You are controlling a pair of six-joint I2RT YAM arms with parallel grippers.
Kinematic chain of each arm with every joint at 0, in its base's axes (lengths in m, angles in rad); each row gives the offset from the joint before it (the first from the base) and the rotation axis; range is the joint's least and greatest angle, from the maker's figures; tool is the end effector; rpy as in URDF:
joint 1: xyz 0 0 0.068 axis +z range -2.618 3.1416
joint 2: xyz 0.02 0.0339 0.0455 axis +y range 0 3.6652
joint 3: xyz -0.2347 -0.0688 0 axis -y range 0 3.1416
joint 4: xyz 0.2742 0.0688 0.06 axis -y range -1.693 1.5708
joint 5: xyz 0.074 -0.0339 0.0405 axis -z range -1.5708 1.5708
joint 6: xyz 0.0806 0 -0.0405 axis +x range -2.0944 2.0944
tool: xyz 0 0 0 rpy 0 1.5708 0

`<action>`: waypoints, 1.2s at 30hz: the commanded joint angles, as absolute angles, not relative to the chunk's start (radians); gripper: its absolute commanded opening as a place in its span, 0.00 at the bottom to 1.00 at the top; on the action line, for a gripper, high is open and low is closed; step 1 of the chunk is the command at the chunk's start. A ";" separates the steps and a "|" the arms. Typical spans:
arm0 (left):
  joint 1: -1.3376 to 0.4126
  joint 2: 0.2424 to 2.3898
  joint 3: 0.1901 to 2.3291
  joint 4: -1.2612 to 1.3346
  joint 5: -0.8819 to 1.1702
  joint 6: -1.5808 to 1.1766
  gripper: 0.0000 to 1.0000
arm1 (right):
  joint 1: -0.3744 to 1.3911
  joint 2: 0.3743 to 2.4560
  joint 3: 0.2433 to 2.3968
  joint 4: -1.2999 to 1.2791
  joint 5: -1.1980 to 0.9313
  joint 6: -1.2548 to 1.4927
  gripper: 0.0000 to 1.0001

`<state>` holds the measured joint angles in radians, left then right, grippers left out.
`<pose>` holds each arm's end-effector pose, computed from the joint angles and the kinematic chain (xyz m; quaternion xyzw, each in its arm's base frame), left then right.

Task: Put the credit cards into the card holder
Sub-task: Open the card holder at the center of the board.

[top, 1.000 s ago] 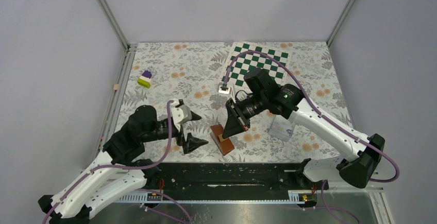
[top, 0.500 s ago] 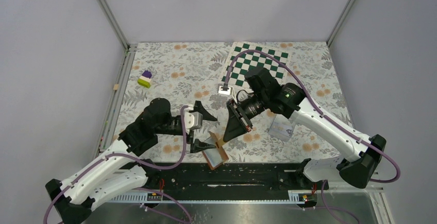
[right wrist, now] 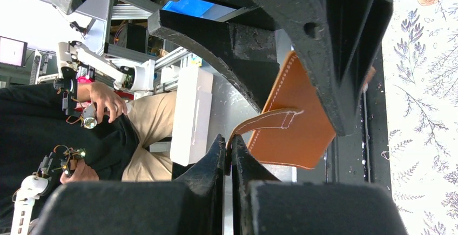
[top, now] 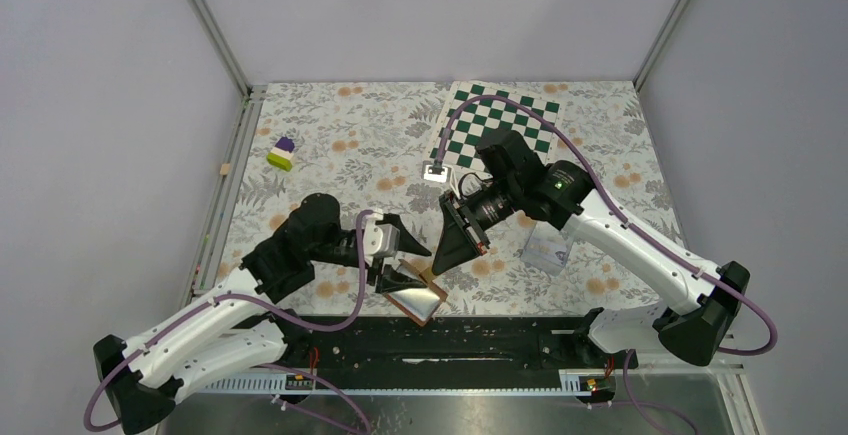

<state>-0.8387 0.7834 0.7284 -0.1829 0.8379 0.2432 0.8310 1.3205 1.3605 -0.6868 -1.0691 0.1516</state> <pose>0.1260 -0.2298 0.2938 0.5853 0.4860 -0.4714 0.4461 0.1658 0.2865 0.3438 -0.4708 0.6506 0.5831 0.1230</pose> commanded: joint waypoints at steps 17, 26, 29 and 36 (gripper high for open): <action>-0.846 0.758 0.782 -0.290 0.727 0.221 0.00 | 0.797 1.217 1.360 -0.605 -0.786 0.190 0.40; -0.844 0.783 0.847 -0.253 0.591 -0.069 0.00 | 0.764 1.007 1.152 -0.489 -0.630 0.128 0.99; -0.844 0.802 0.897 -0.248 0.602 -0.123 0.00 | 0.764 1.031 1.142 -0.503 -0.666 0.119 0.99; -0.844 0.828 0.978 -0.186 0.668 -0.233 0.00 | 0.763 1.059 1.122 -0.463 -0.647 0.136 1.00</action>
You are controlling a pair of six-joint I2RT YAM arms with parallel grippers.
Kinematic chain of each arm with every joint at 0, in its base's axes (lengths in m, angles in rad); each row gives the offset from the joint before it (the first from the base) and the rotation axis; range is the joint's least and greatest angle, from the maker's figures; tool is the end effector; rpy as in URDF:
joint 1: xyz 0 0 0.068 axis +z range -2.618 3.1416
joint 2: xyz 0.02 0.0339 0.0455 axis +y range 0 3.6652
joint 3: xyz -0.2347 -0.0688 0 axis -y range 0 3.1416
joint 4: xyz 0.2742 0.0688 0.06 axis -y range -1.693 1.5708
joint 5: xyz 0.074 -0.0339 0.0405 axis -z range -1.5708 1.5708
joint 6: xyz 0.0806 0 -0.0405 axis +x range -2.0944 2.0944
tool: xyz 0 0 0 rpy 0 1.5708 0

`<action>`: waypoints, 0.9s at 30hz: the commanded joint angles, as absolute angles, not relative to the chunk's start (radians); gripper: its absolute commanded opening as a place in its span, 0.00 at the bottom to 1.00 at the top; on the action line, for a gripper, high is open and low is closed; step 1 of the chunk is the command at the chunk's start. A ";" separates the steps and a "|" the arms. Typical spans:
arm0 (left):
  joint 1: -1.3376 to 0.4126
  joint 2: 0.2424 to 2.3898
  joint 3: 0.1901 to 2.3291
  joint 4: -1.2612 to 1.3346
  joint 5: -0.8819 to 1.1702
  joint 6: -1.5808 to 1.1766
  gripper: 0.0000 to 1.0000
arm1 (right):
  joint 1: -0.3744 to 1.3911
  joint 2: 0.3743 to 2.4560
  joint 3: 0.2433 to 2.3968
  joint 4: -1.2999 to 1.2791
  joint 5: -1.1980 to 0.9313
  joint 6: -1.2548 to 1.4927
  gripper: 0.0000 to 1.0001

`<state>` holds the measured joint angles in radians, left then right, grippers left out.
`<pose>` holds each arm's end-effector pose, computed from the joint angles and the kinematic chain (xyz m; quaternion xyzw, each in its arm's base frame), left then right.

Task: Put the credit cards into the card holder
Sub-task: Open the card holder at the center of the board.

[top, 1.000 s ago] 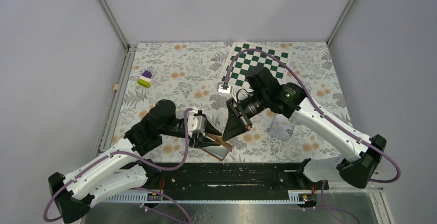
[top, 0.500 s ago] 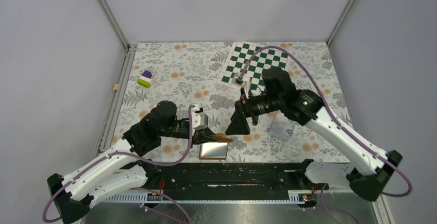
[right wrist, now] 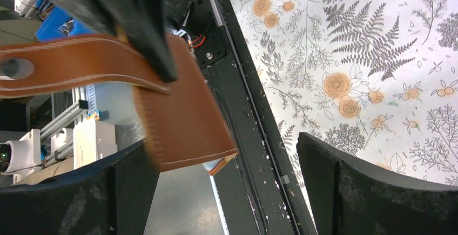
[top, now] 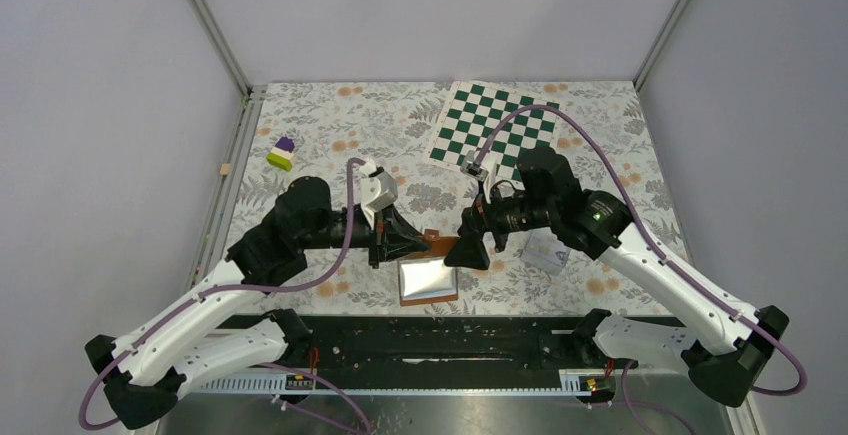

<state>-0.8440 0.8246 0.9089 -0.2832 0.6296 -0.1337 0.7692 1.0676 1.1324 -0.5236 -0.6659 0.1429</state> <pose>0.1408 -0.2298 0.3412 0.4397 0.6217 -0.4944 0.4192 0.1807 0.2443 0.3359 -0.4114 0.7106 0.4689 0.3256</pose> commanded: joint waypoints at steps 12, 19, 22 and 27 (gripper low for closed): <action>-0.845 0.811 0.971 -0.091 0.595 -0.347 0.00 | 0.763 1.106 1.053 -0.205 -0.849 0.337 0.70; -0.843 0.790 0.969 -0.133 0.470 -0.360 0.13 | 0.762 1.163 1.097 -0.210 -0.862 0.393 0.00; -0.843 0.767 0.946 -0.180 0.413 -0.365 0.57 | 0.755 1.136 1.095 -0.208 -0.805 0.403 0.00; -0.836 0.691 0.826 -0.125 0.357 -0.445 0.98 | 0.731 1.075 1.058 -0.176 -0.715 0.435 0.00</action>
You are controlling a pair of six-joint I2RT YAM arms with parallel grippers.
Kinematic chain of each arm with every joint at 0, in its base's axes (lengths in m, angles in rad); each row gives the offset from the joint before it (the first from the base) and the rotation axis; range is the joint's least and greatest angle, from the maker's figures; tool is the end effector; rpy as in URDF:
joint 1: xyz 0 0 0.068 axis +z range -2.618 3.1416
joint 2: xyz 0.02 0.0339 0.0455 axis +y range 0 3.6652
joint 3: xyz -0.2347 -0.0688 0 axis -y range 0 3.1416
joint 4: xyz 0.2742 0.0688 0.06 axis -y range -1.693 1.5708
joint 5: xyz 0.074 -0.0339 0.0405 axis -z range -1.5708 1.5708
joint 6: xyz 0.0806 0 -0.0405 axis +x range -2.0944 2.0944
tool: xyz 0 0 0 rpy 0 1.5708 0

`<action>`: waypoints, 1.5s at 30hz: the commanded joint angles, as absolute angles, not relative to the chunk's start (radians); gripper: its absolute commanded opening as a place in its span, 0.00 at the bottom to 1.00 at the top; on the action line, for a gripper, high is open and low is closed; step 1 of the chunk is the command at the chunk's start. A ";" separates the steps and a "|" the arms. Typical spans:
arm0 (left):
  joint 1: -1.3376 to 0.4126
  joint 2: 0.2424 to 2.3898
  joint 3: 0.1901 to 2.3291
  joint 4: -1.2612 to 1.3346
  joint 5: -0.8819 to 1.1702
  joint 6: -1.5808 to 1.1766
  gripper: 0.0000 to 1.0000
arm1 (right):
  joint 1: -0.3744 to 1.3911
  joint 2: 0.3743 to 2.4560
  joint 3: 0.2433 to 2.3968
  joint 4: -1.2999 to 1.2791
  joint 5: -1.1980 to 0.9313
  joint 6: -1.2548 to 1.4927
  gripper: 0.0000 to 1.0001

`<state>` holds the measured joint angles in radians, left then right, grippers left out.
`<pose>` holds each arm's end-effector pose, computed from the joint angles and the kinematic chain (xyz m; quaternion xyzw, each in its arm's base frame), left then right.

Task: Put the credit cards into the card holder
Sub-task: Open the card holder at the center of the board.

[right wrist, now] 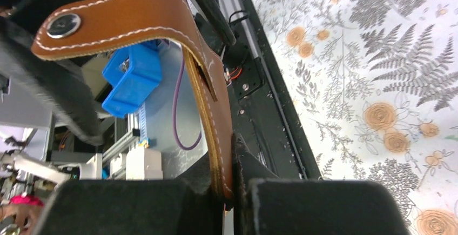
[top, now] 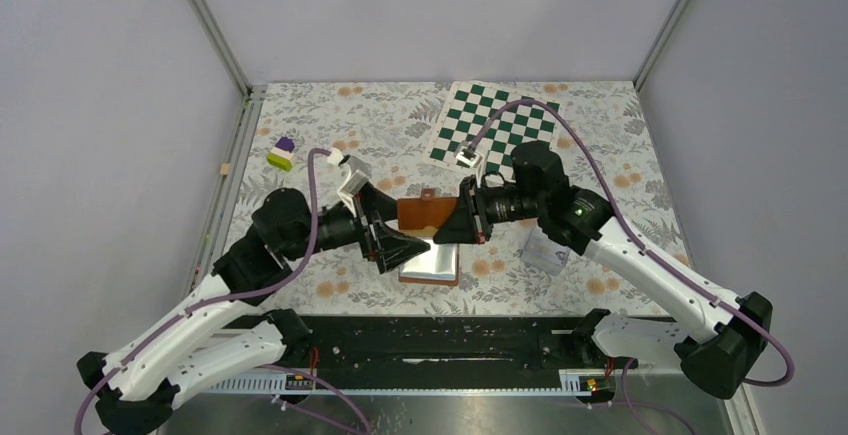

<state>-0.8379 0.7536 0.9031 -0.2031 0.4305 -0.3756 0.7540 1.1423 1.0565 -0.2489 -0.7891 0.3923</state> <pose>0.1477 -0.2143 0.3664 0.3055 0.6565 -0.5105 0.4637 0.1973 0.2637 0.3203 -0.3544 0.7001 0.5533 0.2796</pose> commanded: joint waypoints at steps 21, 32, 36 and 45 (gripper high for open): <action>-0.836 0.692 0.684 0.042 0.474 -0.319 0.00 | 0.673 1.148 1.036 0.215 -1.072 0.830 0.00; -0.831 0.633 0.802 -0.226 0.290 -0.315 0.99 | 0.621 1.142 1.080 -0.104 -0.917 0.639 0.00; -0.813 0.665 0.903 -0.364 0.232 -0.343 0.99 | 0.598 1.145 1.065 -0.141 -0.955 0.604 0.00; -0.591 0.799 0.930 -0.389 0.613 -0.483 0.95 | 0.544 1.126 1.027 -0.141 -1.019 0.587 0.00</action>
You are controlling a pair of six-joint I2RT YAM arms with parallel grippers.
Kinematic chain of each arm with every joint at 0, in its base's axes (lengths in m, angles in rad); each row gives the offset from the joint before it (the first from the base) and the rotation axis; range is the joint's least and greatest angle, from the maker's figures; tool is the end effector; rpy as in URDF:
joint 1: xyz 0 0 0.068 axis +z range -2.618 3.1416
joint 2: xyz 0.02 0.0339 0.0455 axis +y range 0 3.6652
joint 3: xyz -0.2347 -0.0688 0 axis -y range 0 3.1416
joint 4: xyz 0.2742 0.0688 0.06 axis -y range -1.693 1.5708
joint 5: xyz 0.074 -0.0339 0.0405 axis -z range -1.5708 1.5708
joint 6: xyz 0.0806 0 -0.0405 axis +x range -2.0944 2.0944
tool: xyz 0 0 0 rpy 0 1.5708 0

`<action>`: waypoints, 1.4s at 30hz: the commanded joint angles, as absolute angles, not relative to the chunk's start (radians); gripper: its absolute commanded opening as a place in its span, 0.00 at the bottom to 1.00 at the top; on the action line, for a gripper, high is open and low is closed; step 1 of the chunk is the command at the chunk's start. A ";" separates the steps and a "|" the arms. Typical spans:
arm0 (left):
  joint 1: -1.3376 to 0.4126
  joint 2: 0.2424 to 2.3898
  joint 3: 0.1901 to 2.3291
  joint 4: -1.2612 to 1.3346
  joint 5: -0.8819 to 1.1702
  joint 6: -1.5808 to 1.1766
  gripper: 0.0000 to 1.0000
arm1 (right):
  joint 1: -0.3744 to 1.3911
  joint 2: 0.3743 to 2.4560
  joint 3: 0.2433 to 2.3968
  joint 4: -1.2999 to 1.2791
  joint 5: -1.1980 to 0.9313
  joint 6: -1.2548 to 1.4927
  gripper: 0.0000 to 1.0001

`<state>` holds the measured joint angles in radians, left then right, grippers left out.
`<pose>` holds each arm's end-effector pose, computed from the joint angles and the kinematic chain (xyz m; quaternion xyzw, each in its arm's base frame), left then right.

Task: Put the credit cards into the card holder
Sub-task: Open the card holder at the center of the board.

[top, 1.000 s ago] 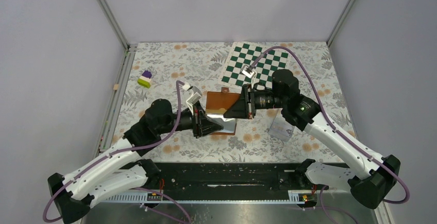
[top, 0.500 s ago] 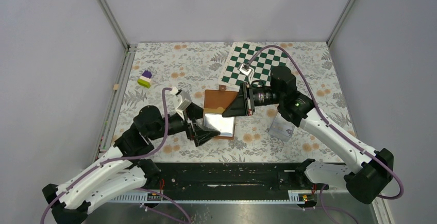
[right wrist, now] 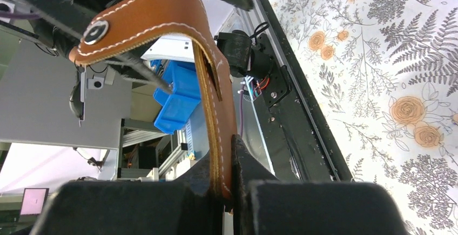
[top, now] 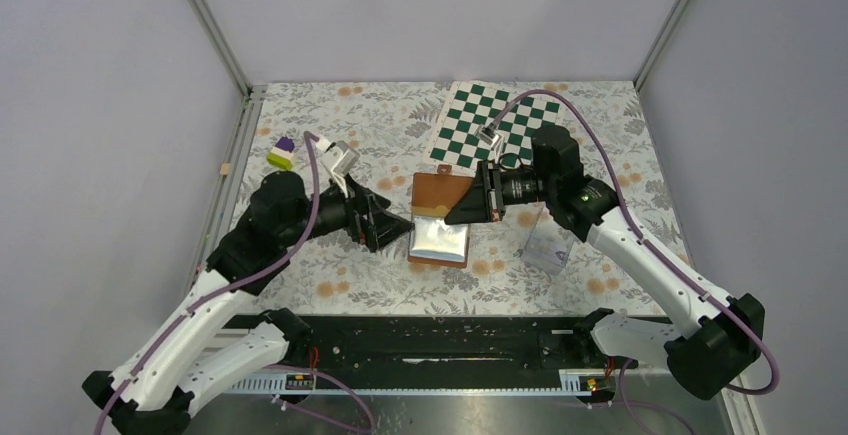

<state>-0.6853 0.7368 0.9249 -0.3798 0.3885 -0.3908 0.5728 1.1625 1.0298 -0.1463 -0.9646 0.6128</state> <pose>0.1744 -0.1820 0.3531 0.2325 0.7308 -0.4478 0.4597 0.2346 0.2301 0.3191 -0.2650 0.7129 0.6051 0.2353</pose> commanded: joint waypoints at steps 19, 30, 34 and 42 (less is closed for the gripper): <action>-0.503 0.876 0.821 -0.227 0.794 -0.566 0.66 | 0.517 1.127 1.013 -0.131 -1.048 0.607 0.00; -0.503 0.882 0.811 -0.226 0.759 -0.558 0.58 | 0.517 1.130 1.005 -0.113 -1.061 0.622 0.00; -0.504 0.887 0.805 -0.200 0.787 -0.573 0.58 | 0.517 1.135 1.002 -0.110 -1.062 0.623 0.00; -0.505 0.882 0.801 -0.193 0.779 -0.569 0.54 | 0.517 1.137 0.995 -0.093 -1.070 0.636 0.00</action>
<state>-0.5091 0.8860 0.8066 -0.2344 0.7753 -0.5804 0.5224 1.1454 0.9932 -0.1440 -1.0237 0.6189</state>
